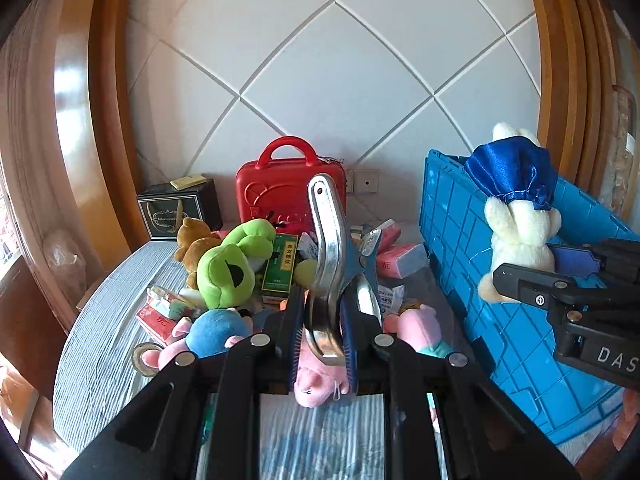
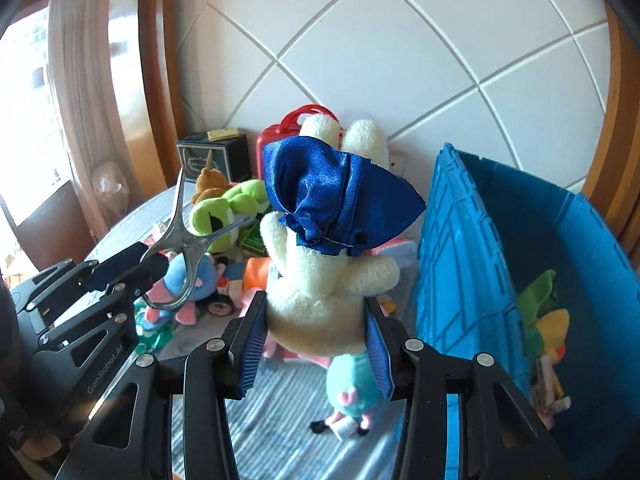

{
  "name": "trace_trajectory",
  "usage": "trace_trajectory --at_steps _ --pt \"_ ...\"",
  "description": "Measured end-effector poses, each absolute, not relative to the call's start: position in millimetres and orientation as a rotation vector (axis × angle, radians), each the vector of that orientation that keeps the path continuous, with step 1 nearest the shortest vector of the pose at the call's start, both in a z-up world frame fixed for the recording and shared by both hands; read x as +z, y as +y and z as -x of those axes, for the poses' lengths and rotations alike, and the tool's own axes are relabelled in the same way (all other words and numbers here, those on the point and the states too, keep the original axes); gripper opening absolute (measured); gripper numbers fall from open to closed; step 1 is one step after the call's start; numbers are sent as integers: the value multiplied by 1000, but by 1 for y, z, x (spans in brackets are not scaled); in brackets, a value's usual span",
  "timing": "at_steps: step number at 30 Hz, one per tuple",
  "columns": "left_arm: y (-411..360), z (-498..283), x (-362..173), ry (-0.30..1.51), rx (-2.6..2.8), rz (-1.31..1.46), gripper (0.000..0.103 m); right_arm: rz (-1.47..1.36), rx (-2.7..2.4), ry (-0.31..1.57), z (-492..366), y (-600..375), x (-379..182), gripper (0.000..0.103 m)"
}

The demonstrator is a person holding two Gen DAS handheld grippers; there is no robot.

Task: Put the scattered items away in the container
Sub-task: 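Lift the scissors and bunny plush and carry both over the blue bin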

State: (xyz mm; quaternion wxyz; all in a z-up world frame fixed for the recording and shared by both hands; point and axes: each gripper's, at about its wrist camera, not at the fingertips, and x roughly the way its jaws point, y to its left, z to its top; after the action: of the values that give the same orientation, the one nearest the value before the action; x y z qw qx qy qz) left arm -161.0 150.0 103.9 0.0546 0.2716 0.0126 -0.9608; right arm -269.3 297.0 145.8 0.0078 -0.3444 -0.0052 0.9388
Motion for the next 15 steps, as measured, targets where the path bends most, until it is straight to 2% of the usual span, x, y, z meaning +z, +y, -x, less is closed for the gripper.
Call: trace_trajectory --at_steps 15 --pt "243 206 168 -118 -3112 -756 17 858 2766 47 252 399 195 45"
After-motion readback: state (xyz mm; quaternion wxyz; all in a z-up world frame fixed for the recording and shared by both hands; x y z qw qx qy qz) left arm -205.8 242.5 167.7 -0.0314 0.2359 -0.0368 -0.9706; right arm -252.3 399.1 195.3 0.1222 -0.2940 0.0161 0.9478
